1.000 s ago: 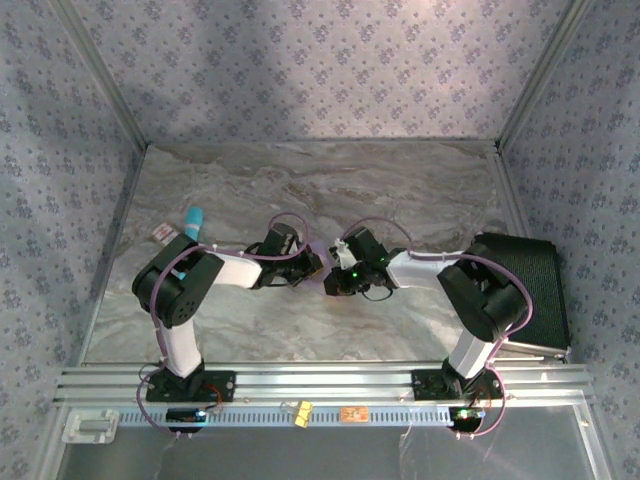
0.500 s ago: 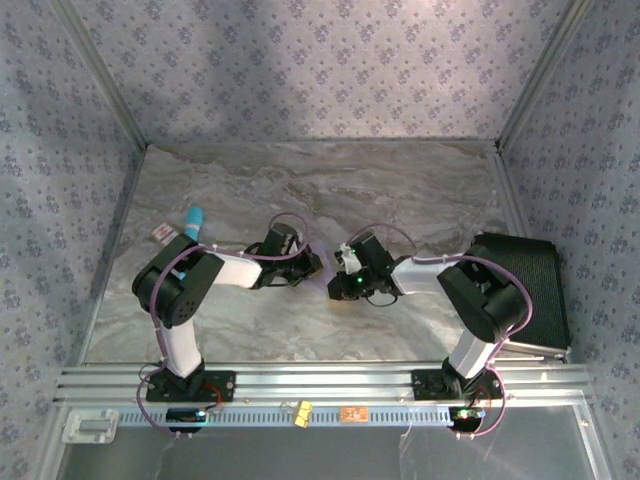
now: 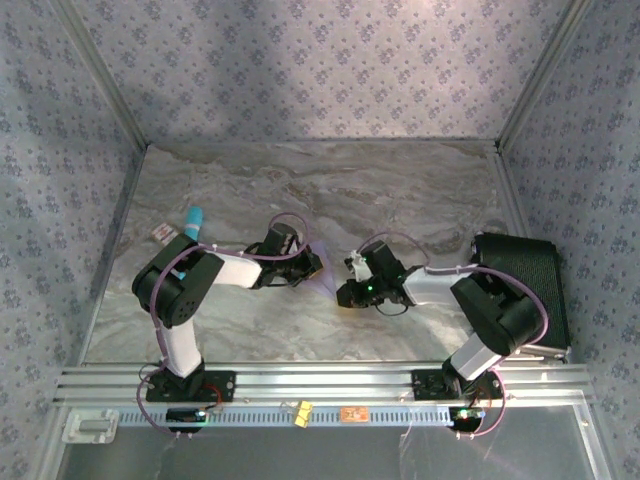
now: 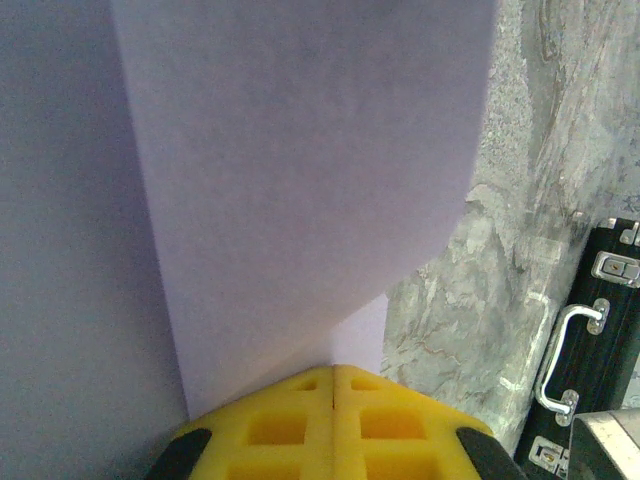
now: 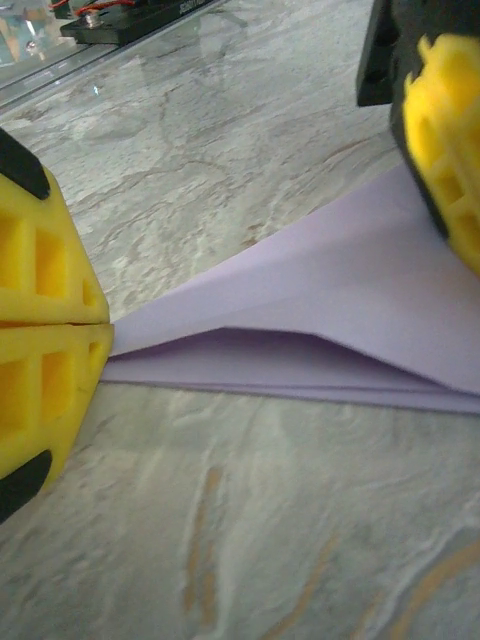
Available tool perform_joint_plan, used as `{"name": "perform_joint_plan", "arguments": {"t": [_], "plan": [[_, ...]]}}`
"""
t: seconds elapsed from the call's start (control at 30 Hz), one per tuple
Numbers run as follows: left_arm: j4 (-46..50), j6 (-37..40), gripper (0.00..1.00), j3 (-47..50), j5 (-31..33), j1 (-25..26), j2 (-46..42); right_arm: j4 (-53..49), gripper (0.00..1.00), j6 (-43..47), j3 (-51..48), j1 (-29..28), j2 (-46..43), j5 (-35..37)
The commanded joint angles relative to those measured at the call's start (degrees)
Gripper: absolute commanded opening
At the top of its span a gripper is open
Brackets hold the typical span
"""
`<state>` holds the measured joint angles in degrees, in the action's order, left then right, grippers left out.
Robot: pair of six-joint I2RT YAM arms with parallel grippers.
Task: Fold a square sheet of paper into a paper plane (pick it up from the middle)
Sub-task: Fourth fold the wing at the center of the table.
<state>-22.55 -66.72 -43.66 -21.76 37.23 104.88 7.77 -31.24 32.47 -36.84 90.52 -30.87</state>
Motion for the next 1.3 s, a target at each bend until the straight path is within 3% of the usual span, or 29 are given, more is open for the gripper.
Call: {"name": "perform_joint_plan", "arguments": {"t": [0.0,0.27,0.73,1.27], "plan": [[4.3,0.6,0.04,1.8,2.2,-1.0,1.6,-6.4,0.08,0.6,-2.4,0.7,-2.1,0.7],[4.3,0.7,0.04,1.8,2.0,-1.0,1.0,-7.3,0.08,-0.7,2.6,1.3,-6.5,-3.1],[4.1,0.6,0.04,2.0,1.9,-0.9,0.9,-9.5,0.08,-0.5,16.6,-0.6,6.6,2.3],[2.7,1.4,0.09,2.3,2.9,-0.9,-2.0,-7.8,0.08,-1.7,15.4,-0.6,10.5,2.8]]}}
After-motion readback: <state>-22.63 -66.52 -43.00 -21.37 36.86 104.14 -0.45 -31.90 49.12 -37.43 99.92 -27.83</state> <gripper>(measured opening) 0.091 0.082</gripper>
